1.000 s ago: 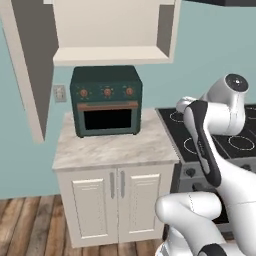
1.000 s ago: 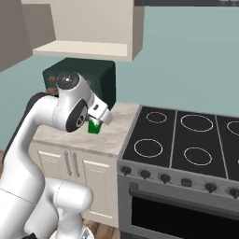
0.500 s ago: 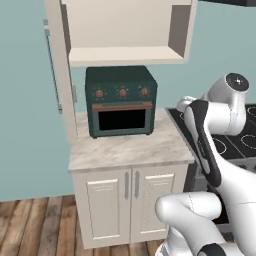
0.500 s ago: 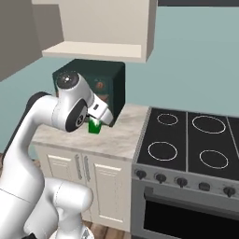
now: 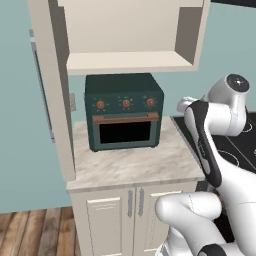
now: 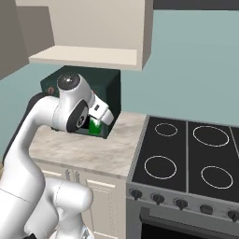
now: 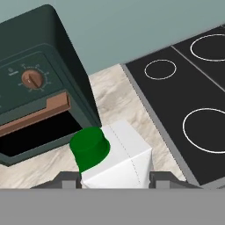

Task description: Pick the milk from the counter and place it in the open cabinet.

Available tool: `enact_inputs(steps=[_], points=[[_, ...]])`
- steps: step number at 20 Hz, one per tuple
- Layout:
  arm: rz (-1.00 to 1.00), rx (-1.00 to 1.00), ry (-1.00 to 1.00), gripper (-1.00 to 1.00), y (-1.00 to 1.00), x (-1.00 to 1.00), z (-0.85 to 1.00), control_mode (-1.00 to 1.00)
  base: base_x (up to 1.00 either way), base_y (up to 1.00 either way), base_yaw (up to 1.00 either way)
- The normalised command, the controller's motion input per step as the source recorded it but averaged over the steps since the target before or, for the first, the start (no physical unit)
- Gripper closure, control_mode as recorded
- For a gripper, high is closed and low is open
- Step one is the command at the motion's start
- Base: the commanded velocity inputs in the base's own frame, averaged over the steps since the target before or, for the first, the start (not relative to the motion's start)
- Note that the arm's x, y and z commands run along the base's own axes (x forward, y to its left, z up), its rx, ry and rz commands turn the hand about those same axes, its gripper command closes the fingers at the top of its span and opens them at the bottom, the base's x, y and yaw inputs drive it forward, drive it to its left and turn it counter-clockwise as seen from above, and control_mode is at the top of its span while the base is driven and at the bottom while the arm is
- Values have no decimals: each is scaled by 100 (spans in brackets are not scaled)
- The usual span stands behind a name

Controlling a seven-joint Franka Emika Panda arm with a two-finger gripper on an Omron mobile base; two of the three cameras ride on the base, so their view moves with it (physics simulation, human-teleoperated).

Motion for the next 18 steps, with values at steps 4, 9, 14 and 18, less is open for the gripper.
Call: enact_inputs(steps=[4, 9, 14, 18], points=[[0, 0, 0, 100, 0, 0, 0, 100, 0, 0, 0], [0, 0, 0, 100, 0, 0, 0, 100, 0, 0, 0], [0, 0, 0, 100, 0, 0, 0, 100, 0, 0, 0], [0, 0, 0, 100, 0, 0, 0, -100, 0, 0, 0]])
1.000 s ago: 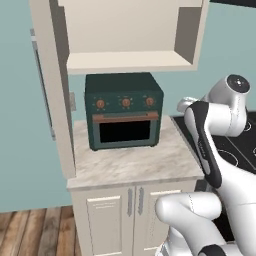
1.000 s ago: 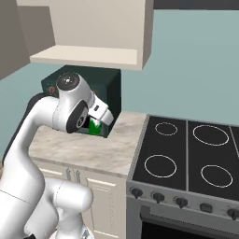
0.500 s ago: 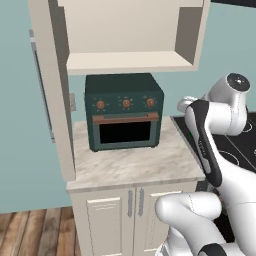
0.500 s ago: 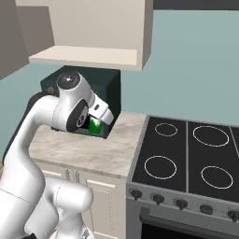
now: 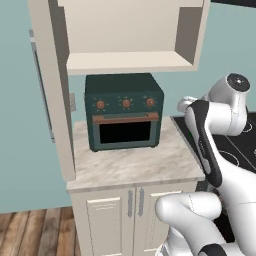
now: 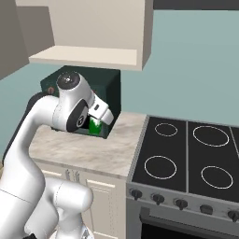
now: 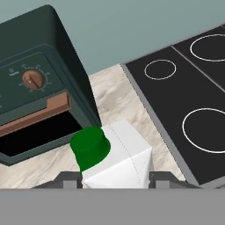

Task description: Pick the milk from the counter and place it in the open cabinet.

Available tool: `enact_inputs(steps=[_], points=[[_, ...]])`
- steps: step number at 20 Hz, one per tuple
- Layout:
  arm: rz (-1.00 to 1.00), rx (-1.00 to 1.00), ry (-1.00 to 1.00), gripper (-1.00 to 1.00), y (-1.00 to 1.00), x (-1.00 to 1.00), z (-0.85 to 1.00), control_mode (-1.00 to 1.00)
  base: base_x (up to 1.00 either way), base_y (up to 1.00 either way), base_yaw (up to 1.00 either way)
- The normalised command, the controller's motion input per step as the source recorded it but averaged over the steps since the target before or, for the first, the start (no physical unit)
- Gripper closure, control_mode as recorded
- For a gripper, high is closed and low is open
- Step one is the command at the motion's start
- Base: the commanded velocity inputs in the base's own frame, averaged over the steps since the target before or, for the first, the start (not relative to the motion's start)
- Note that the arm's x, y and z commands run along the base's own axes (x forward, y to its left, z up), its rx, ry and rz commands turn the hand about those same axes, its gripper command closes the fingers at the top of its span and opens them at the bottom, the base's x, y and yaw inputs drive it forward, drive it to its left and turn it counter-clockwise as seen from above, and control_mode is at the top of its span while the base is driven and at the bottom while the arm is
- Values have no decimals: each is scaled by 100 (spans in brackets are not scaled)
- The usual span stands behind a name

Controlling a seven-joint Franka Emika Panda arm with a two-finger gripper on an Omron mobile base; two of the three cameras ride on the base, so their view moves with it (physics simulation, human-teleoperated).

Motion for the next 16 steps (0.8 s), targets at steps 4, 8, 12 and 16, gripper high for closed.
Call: enact_inputs(steps=[4, 8, 12, 16], points=[[0, 0, -9, 100, 4, -17, 3, -100, 0, 0, 0], [5, -5, -16, 100, 8, -42, 35, -100, 0, 0, 0], [8, -7, -20, 100, 33, -54, 88, -100, 0, 0, 0], [7, -8, -26, 100, 38, -55, 100, -100, 0, 0, 0]])
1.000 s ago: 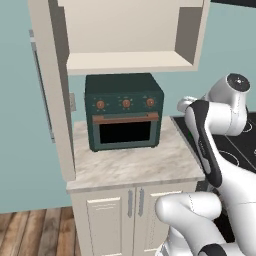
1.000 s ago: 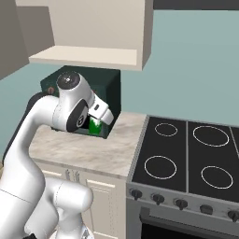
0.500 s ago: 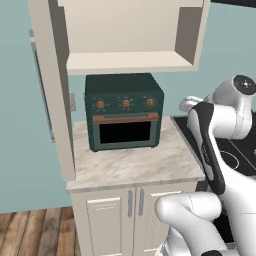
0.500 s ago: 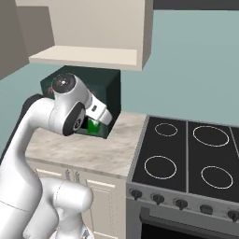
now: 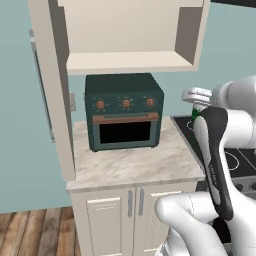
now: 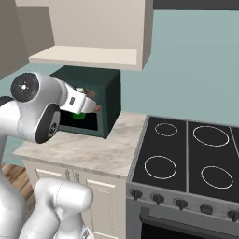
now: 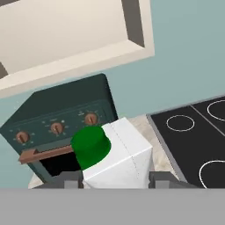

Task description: Pick the milk from the counter and place it in the open cabinet.

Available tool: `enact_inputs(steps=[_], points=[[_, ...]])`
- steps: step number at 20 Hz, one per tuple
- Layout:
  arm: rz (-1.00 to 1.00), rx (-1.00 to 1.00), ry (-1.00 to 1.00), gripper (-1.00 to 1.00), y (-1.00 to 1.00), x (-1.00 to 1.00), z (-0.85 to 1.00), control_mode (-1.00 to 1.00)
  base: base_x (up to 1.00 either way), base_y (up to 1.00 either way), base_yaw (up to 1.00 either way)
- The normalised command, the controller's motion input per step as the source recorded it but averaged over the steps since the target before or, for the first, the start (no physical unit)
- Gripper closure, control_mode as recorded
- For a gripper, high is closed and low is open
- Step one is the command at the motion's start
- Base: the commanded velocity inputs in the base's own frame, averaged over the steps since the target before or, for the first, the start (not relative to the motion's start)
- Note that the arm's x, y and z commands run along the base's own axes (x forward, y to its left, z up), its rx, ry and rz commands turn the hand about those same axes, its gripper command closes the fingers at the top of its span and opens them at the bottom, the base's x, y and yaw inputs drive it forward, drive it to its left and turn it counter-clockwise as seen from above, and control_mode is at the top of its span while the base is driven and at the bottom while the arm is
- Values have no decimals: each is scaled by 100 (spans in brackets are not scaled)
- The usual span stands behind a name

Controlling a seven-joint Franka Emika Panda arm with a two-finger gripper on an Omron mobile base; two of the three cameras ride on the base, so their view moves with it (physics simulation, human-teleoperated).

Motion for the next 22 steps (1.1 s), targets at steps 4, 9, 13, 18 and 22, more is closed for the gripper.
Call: enact_inputs(steps=[4, 9, 13, 18, 22], points=[[1, -6, -27, 100, 47, -42, 99, -100, 0, 0, 0], [0, -3, -19, 100, 42, -12, 75, -100, 0, 0, 0], [0, -1, -3, 100, 29, 20, 45, -100, 0, 0, 0], [0, 0, 0, 100, 1, 63, 28, -100, 0, 0, 0], [0, 0, 0, 100, 0, 63, 26, -100, 0, 0, 0]])
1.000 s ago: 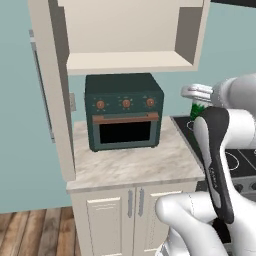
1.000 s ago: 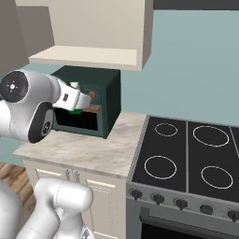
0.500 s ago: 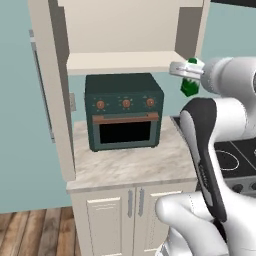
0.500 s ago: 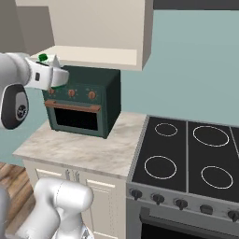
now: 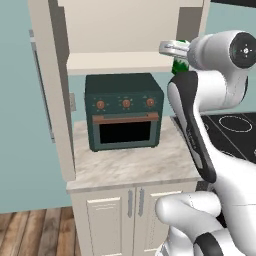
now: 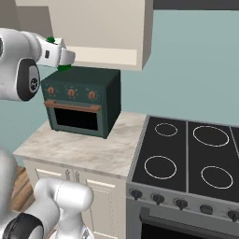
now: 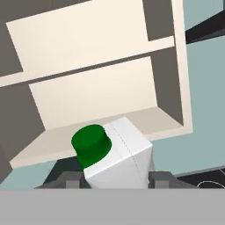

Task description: Pick the milk from the counter and place it in the open cabinet.

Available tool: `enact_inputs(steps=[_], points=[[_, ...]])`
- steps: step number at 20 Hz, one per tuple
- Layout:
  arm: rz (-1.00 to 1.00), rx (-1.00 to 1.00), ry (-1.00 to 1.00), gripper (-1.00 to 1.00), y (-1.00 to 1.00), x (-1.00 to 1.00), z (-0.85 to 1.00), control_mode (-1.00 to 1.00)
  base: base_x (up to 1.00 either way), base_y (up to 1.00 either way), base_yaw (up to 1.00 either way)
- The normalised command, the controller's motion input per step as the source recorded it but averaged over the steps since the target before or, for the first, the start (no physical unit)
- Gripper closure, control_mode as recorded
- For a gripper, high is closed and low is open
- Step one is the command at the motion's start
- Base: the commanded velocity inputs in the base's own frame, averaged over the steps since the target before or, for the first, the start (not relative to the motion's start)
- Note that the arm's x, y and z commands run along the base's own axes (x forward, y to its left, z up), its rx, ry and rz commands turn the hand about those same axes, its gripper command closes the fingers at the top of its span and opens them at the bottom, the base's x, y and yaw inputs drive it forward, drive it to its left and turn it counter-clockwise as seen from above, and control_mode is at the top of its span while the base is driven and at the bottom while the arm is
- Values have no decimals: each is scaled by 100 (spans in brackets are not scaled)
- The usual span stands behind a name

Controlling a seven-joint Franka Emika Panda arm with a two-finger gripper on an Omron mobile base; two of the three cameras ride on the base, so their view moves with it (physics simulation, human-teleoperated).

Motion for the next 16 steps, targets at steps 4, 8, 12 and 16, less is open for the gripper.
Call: enact_inputs(steps=[4, 8, 12, 16], points=[[0, 0, 0, 100, 0, 58, 21, -100, 0, 0, 0], [0, 0, 6, 100, 0, 61, 4, -100, 0, 0, 0], [-2, 0, 18, 100, 0, 67, 0, -100, 0, 0, 0], [-1, 0, 12, 100, 0, 69, -3, -100, 0, 0, 0]])
